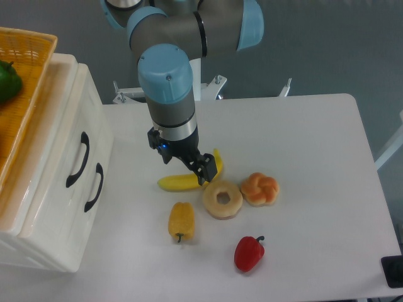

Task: Slide the top white drawer open
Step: 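Move the gripper from above the banana toward the upper drawer handle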

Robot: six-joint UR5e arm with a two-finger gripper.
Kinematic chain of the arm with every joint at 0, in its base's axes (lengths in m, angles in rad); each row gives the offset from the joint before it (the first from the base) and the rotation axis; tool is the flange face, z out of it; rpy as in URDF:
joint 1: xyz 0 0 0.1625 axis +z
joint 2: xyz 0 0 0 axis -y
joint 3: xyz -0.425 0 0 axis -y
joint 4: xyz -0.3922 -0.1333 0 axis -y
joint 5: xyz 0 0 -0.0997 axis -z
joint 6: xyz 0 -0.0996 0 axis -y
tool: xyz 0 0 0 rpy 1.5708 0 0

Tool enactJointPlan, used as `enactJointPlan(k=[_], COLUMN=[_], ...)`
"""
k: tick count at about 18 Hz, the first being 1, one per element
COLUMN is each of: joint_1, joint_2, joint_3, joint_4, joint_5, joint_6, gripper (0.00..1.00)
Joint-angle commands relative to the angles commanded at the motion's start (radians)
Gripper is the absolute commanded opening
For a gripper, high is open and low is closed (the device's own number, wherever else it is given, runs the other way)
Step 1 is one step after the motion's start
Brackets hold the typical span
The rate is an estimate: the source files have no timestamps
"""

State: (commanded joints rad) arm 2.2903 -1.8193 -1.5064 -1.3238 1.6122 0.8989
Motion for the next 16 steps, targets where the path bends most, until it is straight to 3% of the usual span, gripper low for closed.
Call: enactJointPlan(k=[7, 16], joint_1=[-0.005, -0.035], joint_2=[0.008, 0.003], joint_3=[-0.009, -0.031], joint_4=[-0.032, -0.025], joint_5=[0.008, 0.003], joint_6=[-0.002, -0.092], gripper=[1.0, 1.0])
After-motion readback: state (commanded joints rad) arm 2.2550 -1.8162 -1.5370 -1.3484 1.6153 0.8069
